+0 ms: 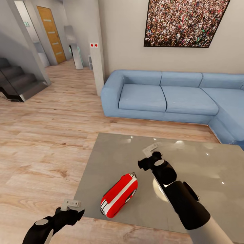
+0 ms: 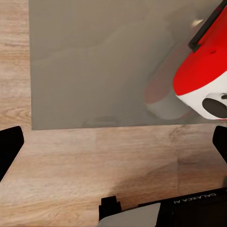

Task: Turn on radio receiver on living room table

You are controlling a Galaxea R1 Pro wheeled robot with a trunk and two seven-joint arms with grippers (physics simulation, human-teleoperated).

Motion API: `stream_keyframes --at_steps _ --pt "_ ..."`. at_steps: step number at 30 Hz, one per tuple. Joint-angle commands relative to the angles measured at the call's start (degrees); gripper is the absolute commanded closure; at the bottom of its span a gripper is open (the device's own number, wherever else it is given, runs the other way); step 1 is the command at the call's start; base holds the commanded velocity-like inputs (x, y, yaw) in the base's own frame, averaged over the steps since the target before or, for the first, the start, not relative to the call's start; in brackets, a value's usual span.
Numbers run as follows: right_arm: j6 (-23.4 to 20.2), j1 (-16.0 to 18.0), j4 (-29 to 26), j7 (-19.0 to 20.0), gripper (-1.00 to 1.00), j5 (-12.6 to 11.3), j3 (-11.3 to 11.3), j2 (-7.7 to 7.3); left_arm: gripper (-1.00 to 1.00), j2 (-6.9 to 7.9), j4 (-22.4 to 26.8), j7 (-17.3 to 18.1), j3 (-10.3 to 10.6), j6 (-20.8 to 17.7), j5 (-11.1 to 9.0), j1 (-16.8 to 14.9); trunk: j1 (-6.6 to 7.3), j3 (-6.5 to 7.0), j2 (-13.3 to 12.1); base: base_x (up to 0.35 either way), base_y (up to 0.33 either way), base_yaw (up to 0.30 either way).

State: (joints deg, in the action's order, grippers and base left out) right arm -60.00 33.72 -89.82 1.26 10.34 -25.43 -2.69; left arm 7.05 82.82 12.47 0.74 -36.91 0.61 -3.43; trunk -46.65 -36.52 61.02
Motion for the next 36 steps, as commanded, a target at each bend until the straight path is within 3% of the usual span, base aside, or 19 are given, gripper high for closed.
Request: stream_keyframes --at_steps 1,2,7,18,27,33,36 --pt "0.00 0.03 0.00 0.07 -1.00 0.12 -0.62 -0.10 -1.00 0.00 0.00 0.02 -0.03 0.00 0.06 0.00 0.00 0.00 0.00 0.000 0.000 0.000" --pt "0.00 0.04 0.00 0.19 -1.00 0.16 -2.28 -0.66 -1.00 -0.01 -0.02 0.06 -0.07 0.04 0.01 0.00 0.00 0.00 0.00 0.000 0.000 0.000" --pt "0.00 0.10 0.00 0.31 -1.00 0.34 -4.94 -1.63 -1.00 -0.01 -0.02 0.10 -0.24 0.20 -0.27 0.00 0.00 0.00 0.00 0.000 0.000 0.000" --pt "0.00 0.11 -0.08 0.24 -1.00 0.39 -4.79 -0.24 -1.00 -0.09 -0.11 0.10 -0.55 0.10 -0.51 0.00 0.00 0.00 0.00 0.000 0.000 0.000" --pt "0.00 0.11 -0.18 0.88 -1.00 0.38 -5.20 -0.56 -1.00 -0.10 -0.03 0.07 -0.53 0.09 -0.44 0.00 0.00 0.00 0.00 0.000 0.000 0.000" --pt "0.00 0.93 -0.22 10.76 -1.00 0.45 -6.69 -2.07 -1.00 -0.10 -0.03 0.10 -0.48 0.19 -0.44 0.00 0.00 0.00 0.00 0.000 0.000 0.000" --pt "0.00 2.25 -0.25 13.09 -1.00 0.45 -6.94 -2.38 -1.00 -0.10 -0.03 0.10 -0.48 0.24 -0.42 0.00 0.00 0.00 0.00 0.000 0.000 0.000"
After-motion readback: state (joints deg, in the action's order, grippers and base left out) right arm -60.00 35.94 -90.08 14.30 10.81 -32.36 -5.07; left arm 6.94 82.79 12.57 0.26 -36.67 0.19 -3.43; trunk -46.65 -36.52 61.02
